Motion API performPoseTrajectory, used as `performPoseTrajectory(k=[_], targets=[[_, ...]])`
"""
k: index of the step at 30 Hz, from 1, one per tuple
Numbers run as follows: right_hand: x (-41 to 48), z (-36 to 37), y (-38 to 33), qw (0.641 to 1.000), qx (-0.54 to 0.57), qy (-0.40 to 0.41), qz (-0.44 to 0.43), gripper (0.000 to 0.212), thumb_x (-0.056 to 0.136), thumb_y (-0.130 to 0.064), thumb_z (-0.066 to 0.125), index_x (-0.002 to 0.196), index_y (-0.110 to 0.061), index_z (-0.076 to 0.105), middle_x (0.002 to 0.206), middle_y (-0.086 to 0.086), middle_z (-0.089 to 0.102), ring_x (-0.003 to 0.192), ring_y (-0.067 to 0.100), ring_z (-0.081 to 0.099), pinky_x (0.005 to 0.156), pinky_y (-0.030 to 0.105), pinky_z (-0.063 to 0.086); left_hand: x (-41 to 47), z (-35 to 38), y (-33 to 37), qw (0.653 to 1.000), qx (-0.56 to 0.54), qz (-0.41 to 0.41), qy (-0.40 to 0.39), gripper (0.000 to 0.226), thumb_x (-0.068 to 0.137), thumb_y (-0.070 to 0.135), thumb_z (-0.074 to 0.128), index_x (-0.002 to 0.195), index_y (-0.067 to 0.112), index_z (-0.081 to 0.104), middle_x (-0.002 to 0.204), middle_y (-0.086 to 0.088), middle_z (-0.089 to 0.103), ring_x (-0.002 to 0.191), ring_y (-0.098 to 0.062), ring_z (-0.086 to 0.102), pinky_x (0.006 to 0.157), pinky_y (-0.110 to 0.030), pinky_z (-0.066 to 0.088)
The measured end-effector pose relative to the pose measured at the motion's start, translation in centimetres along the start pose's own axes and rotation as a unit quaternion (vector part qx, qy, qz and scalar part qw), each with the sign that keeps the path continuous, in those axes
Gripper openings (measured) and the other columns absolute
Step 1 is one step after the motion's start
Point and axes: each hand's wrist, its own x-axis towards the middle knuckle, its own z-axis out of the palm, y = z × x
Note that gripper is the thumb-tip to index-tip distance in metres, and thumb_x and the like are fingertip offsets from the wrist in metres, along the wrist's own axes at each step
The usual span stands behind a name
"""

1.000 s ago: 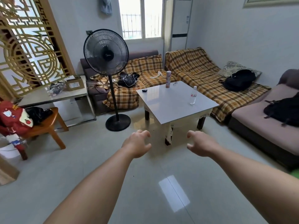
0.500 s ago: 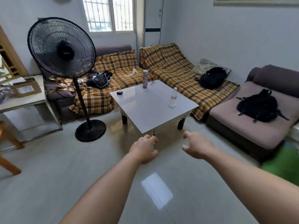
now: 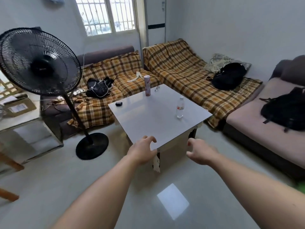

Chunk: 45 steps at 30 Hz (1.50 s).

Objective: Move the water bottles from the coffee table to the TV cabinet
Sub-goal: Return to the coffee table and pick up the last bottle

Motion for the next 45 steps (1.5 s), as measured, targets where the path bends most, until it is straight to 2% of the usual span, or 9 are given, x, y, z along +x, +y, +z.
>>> performPoseTrajectory(k=[8, 12, 15, 23, 26, 29, 37, 41, 45], targets=[[11.7, -2.6, 2.5, 1.000, 0.000, -0.028, -0.003, 0.041, 0.083, -0.036, 0.055, 0.121, -0.021, 0.052, 0.124, 0.007, 0.058, 0.109, 0.027, 0.056, 0.088, 0.039, 0.049, 12.0, 0.0, 0.4, 0.999, 0.017, 0.017, -0.029, 0.040, 0.085, 0.037, 0.050, 0.125, 0.035, 0.045, 0.128, 0.004, 0.048, 0.107, -0.022, 0.053, 0.087, -0.039, 0.048], [18.7, -3.2, 2.2, 0.998, 0.019, -0.046, 0.024, 0.038, 0.084, -0.035, 0.057, 0.119, -0.020, 0.054, 0.123, 0.007, 0.059, 0.109, 0.026, 0.055, 0.088, 0.036, 0.048, 19.6, -0.6, -0.7, 0.999, -0.021, 0.024, -0.011, 0.039, 0.086, 0.038, 0.052, 0.124, 0.034, 0.046, 0.128, 0.003, 0.049, 0.104, -0.021, 0.054, 0.083, -0.037, 0.049], [24.1, -3.4, 1.0, 0.998, 0.017, -0.058, 0.034, 0.040, 0.083, -0.035, 0.056, 0.120, -0.022, 0.053, 0.125, 0.006, 0.058, 0.110, 0.024, 0.055, 0.091, 0.039, 0.049, 26.0, -2.0, -1.6, 0.998, -0.057, 0.023, -0.004, 0.038, 0.086, 0.040, 0.054, 0.122, 0.034, 0.046, 0.126, 0.002, 0.051, 0.106, -0.020, 0.055, 0.085, -0.037, 0.050], [35.1, -4.6, -0.3, 0.997, -0.028, -0.057, 0.035, 0.044, 0.086, -0.038, 0.057, 0.128, -0.026, 0.048, 0.130, 0.001, 0.056, 0.111, 0.022, 0.055, 0.083, 0.035, 0.048, 37.4, -3.7, -4.6, 0.997, -0.070, 0.005, -0.041, 0.038, 0.084, 0.040, 0.055, 0.121, 0.033, 0.047, 0.126, 0.001, 0.052, 0.109, -0.021, 0.054, 0.089, -0.040, 0.050], [39.2, -5.1, 0.9, 0.997, -0.016, -0.063, 0.046, 0.045, 0.086, -0.037, 0.056, 0.128, -0.026, 0.047, 0.132, 0.000, 0.055, 0.113, 0.022, 0.055, 0.088, 0.037, 0.049, 41.4, -4.2, -5.2, 0.996, -0.071, 0.000, -0.050, 0.039, 0.084, 0.041, 0.054, 0.122, 0.032, 0.048, 0.127, 0.002, 0.051, 0.108, -0.020, 0.053, 0.087, -0.040, 0.051], [43.4, -4.9, 2.4, 0.997, -0.010, -0.064, 0.049, 0.046, 0.086, -0.036, 0.055, 0.130, -0.027, 0.046, 0.131, -0.001, 0.055, 0.111, 0.022, 0.055, 0.079, 0.034, 0.048, 44.9, -4.1, -5.3, 0.996, -0.063, -0.007, -0.060, 0.039, 0.084, 0.040, 0.054, 0.122, 0.032, 0.048, 0.126, 0.002, 0.050, 0.106, -0.020, 0.054, 0.086, -0.039, 0.051], [57.4, -3.5, 7.1, 0.996, 0.012, -0.061, 0.065, 0.038, 0.087, -0.035, 0.052, 0.122, -0.020, 0.050, 0.124, 0.006, 0.054, 0.104, 0.029, 0.056, 0.075, 0.039, 0.050, 56.3, -3.0, -3.9, 0.996, -0.009, -0.031, -0.083, 0.039, 0.084, 0.042, 0.053, 0.122, 0.035, 0.047, 0.126, 0.002, 0.051, 0.108, -0.022, 0.053, 0.083, -0.039, 0.045], [62.7, -1.6, 8.7, 0.991, 0.022, -0.103, 0.082, 0.051, 0.086, -0.032, 0.051, 0.135, -0.021, 0.040, 0.135, 0.010, 0.042, 0.111, 0.033, 0.054, 0.075, 0.038, 0.045, 60.5, -1.1, -4.2, 0.992, -0.007, -0.068, -0.108, 0.038, 0.084, 0.041, 0.053, 0.120, 0.035, 0.048, 0.124, 0.003, 0.052, 0.106, -0.021, 0.054, 0.085, -0.040, 0.048], [65.7, 0.6, 10.1, 0.983, -0.002, -0.166, 0.082, 0.053, 0.087, -0.029, 0.047, 0.139, -0.026, 0.033, 0.135, 0.012, 0.043, 0.109, 0.037, 0.055, 0.076, 0.040, 0.044, 62.4, 1.1, -4.9, 0.984, 0.007, -0.085, -0.153, 0.038, 0.084, 0.039, 0.052, 0.121, 0.033, 0.048, 0.123, 0.002, 0.052, 0.103, -0.020, 0.053, 0.088, -0.039, 0.047]])
